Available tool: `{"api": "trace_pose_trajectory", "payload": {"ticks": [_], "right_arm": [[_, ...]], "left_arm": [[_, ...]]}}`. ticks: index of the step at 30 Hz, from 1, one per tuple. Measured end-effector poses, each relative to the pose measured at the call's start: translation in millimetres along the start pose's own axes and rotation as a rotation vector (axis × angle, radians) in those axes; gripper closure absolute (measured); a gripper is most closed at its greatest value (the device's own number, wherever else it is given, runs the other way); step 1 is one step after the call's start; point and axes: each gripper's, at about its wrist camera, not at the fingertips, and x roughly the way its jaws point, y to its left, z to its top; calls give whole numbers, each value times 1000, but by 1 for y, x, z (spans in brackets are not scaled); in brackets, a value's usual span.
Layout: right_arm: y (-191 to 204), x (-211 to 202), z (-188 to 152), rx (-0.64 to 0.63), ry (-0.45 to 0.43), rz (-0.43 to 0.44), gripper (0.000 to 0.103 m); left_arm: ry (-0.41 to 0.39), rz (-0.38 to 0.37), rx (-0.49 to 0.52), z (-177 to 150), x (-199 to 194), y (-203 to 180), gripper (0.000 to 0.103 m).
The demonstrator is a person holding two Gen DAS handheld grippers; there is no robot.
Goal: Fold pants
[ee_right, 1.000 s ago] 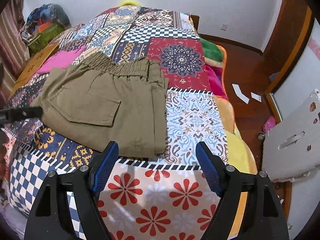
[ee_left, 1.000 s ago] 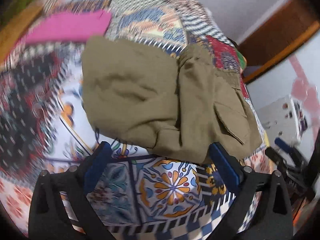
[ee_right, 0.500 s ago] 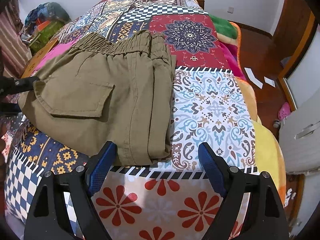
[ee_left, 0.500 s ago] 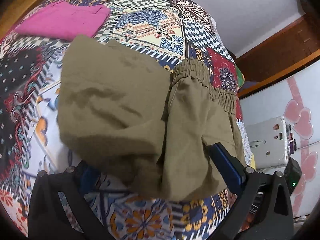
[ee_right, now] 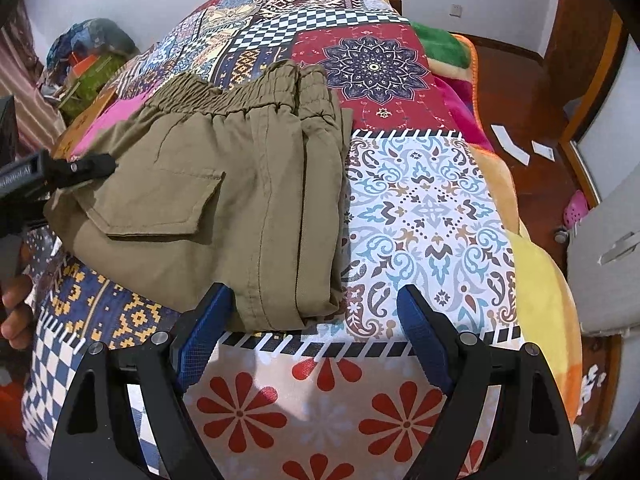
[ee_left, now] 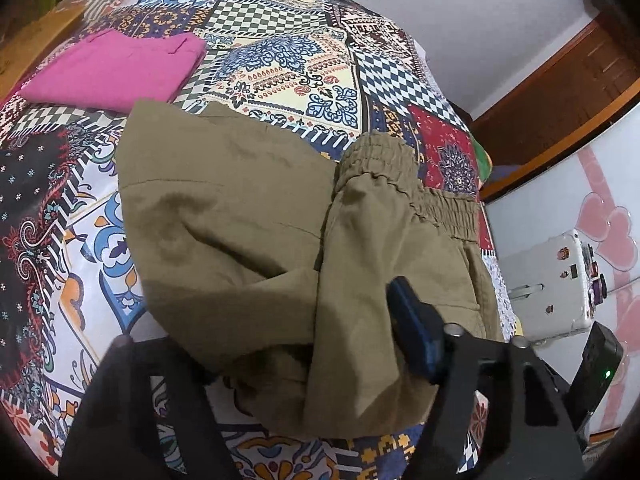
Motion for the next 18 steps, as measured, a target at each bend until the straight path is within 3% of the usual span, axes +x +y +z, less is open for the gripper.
{"api": "trace_pose_trajectory", "payload": {"ticks": [2,3,10,18], "right_arm": [[-2,-3,2,3,-4,1,20],[-2,-5,2,0,-8,-5,20],[-5,-19,3,-14,-30,-38,20],[9,-22,13,-30,-36,23,20]], "left_arm": [[-5,-2,6,-1,-2,0,45],[-18,12,7,-2,-5,1,60],[-21,-24,-8,-11,-21,17,66],[-42,10,-20,-22,-52,49,67]]}}
